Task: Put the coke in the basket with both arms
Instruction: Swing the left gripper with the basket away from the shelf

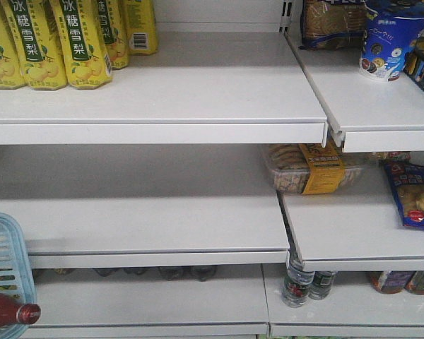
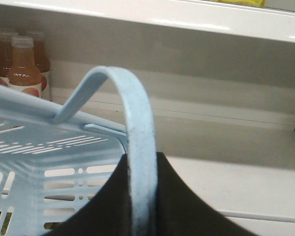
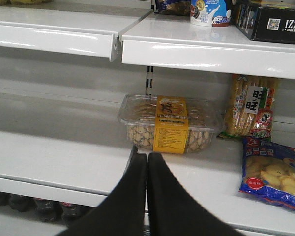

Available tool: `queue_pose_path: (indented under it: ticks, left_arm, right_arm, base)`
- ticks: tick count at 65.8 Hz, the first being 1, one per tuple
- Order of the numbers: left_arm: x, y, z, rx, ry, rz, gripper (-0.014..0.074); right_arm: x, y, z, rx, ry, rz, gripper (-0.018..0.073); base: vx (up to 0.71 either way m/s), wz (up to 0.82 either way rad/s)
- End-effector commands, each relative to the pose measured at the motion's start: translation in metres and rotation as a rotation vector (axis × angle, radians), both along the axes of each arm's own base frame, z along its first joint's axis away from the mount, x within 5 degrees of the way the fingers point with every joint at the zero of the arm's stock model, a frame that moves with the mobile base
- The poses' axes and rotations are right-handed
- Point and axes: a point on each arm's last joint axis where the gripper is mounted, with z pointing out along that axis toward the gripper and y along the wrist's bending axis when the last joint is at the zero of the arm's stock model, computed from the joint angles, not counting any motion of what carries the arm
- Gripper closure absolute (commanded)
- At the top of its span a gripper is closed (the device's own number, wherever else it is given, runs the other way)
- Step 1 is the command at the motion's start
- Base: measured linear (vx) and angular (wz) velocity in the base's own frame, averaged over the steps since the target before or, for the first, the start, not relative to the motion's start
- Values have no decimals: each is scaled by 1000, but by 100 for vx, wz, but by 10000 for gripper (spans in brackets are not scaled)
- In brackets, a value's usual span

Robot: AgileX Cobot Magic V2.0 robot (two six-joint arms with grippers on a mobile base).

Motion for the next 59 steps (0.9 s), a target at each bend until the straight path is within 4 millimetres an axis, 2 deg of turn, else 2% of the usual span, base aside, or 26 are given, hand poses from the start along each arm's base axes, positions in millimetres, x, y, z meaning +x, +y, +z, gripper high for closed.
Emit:
queue_pose_path:
  ticks: [1, 20, 32, 59]
  left_arm:
    - [-2, -1, 25, 69, -196, -8, 603]
    - [-3, -3, 22, 90, -166, -44, 603]
    - [-11, -4, 23, 91, -218, -53, 603]
    - [-10, -4, 20, 96, -181, -54, 603]
  right_arm:
    - [1, -2, 14, 10, -85, -26, 569]
    - [1, -2, 14, 10, -85, -26, 569]
    - [1, -2, 14, 10, -85, -26, 569]
    - [1, -2, 14, 10, -86, -26, 569]
  base:
    - [0, 0]
    - [0, 0]
    - [0, 0]
    - [0, 0]
